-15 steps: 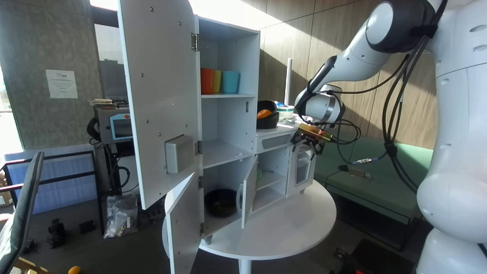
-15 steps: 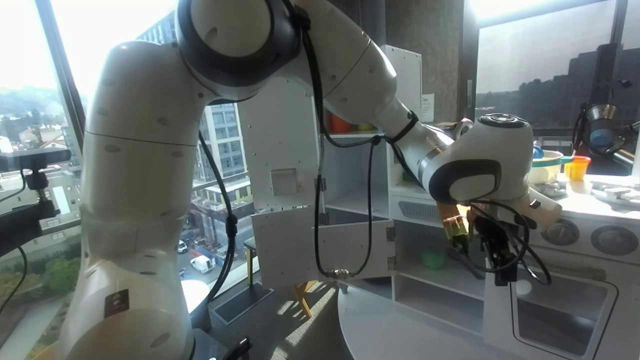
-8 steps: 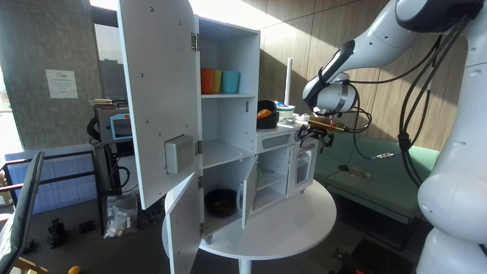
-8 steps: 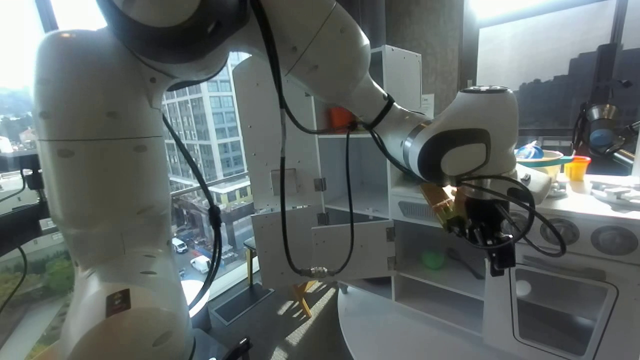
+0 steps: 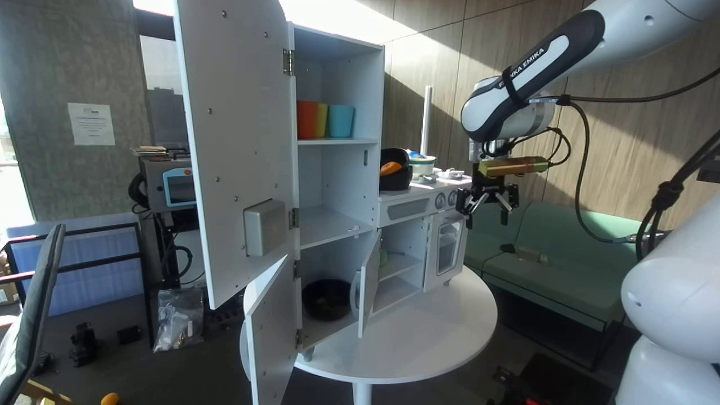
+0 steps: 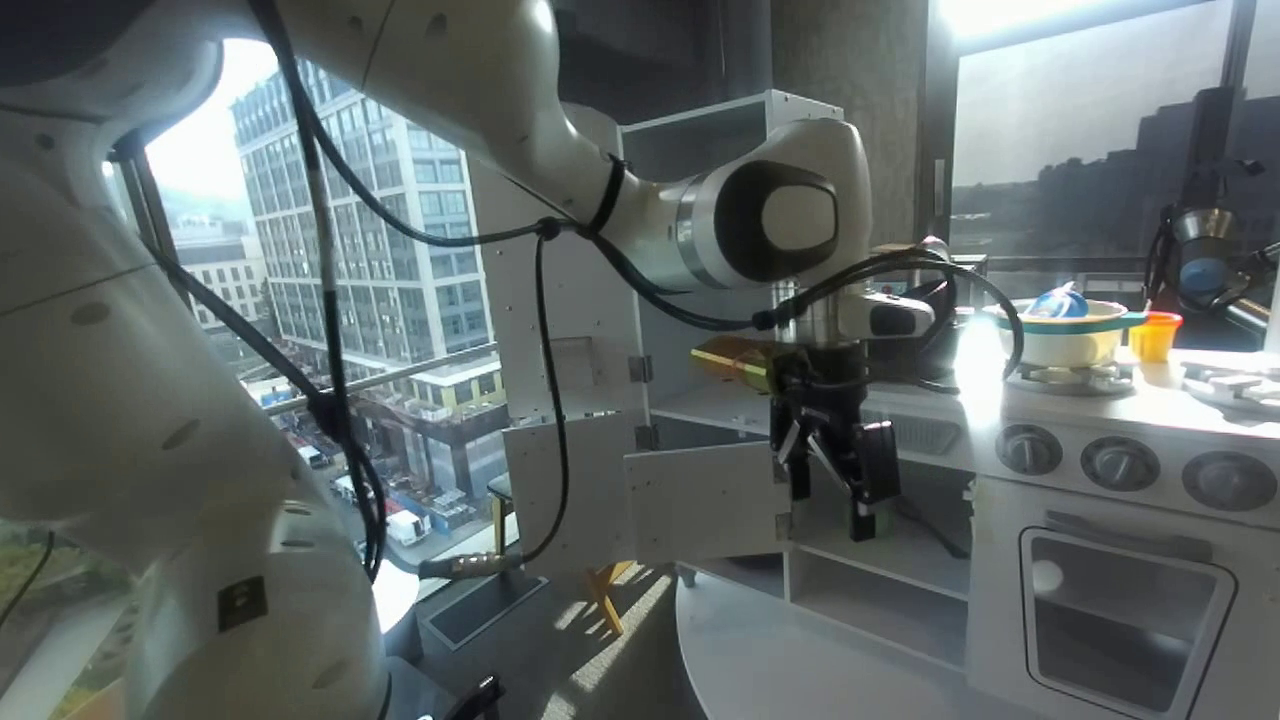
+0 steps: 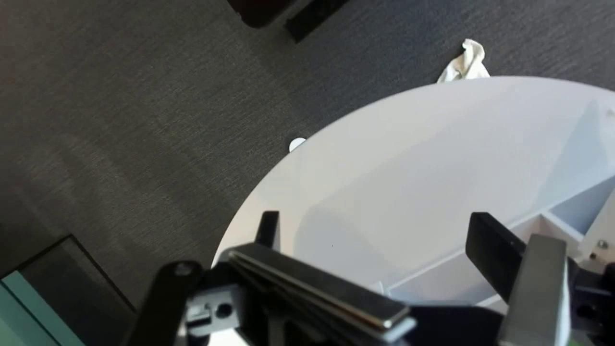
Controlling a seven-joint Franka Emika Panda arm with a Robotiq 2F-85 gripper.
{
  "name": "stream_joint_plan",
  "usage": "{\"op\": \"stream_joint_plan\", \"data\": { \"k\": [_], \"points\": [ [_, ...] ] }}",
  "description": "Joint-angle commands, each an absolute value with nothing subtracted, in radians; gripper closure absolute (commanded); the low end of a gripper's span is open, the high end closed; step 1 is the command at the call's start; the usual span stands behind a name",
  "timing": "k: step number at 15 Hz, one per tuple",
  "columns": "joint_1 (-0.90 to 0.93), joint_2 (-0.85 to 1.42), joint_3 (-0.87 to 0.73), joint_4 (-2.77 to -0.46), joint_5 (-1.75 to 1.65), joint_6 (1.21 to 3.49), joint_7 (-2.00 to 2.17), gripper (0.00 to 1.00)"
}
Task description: Close the open cabinet doors, starting with the right lower door and ending with the left upper door
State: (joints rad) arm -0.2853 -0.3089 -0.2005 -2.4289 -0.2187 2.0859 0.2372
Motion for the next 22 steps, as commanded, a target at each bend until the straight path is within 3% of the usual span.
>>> {"op": "stream_joint_plan", "data": {
  "k": [1,11,22],
  "points": [
    [-0.237,-0.451,-0.089,-2.565,-0.295,2.027,0.274,0.0],
    [0.034,-0.451,0.142,-2.627,-0.058,2.221,0.36,0.0],
    [0.068,-0.161,0.222,-2.447,-0.117,2.572,0.381,0.0]
  ]
}}
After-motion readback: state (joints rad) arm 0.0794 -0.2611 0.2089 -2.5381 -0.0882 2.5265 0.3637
